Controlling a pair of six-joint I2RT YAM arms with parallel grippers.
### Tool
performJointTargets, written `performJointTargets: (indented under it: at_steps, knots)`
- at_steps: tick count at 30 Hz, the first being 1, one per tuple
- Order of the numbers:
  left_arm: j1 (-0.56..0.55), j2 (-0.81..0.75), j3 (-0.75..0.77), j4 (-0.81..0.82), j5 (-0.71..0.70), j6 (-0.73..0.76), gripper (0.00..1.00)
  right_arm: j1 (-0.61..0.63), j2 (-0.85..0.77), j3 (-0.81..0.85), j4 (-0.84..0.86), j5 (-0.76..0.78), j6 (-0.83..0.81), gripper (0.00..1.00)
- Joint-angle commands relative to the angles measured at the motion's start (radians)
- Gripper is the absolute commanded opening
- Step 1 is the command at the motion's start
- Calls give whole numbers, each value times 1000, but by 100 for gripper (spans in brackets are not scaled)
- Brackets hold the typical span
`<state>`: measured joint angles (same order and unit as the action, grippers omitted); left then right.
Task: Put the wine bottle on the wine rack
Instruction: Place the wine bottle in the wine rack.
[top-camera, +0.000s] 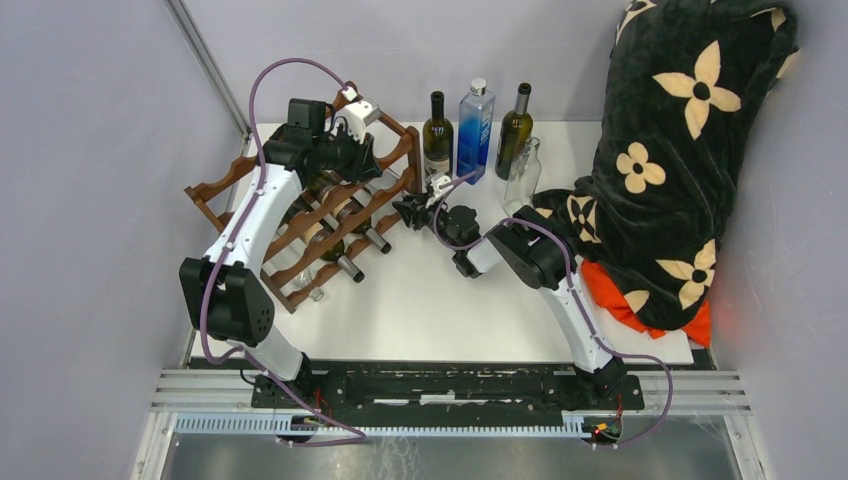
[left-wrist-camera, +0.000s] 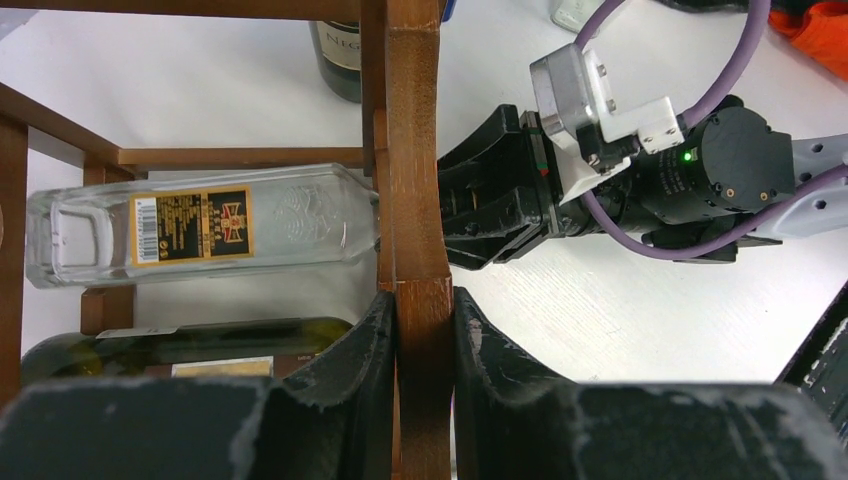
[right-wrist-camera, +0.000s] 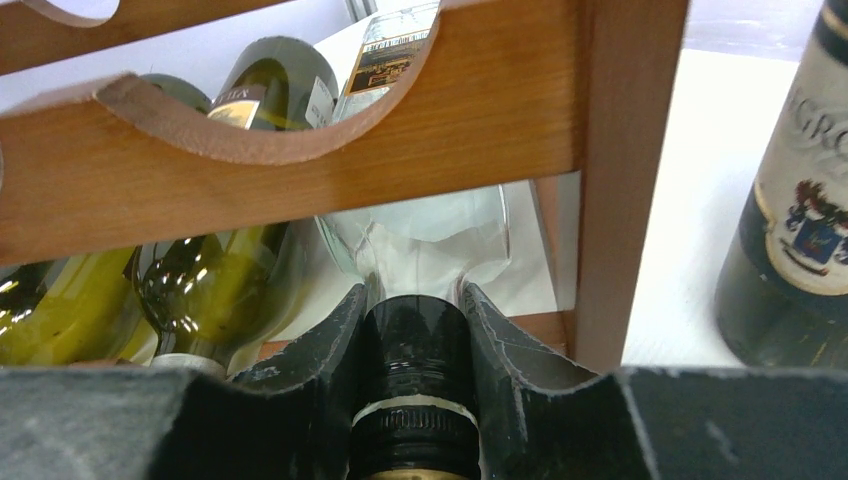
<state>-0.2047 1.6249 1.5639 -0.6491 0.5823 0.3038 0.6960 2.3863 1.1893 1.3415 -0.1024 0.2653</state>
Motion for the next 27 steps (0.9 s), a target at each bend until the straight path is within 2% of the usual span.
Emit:
performJointTargets:
  at_steps: [1, 4, 10, 12, 18, 22, 27]
  knots:
    - [-21, 18, -4, 44, 131, -75, 15, 13, -35, 61, 314, -46, 22, 10]
    - [-21, 17, -3, 44, 127, -78, 15, 16, -40, 53, 293, -68, 23, 17]
    - [-21, 12, -15, 44, 121, -84, 17, 17, -50, 63, 224, -87, -5, 45]
    - [-21, 11, -21, 44, 117, -85, 18, 16, -55, 72, 183, -98, -16, 51]
    - [-21, 7, -25, 45, 105, -85, 19, 17, -74, 78, 104, -120, -27, 55]
    - [-21, 11, -19, 45, 93, -88, 20, 13, -111, 30, 128, -142, -37, 56]
    - [-19, 11, -10, 54, 52, -124, 24, -7, -177, -59, 181, -229, -43, 63]
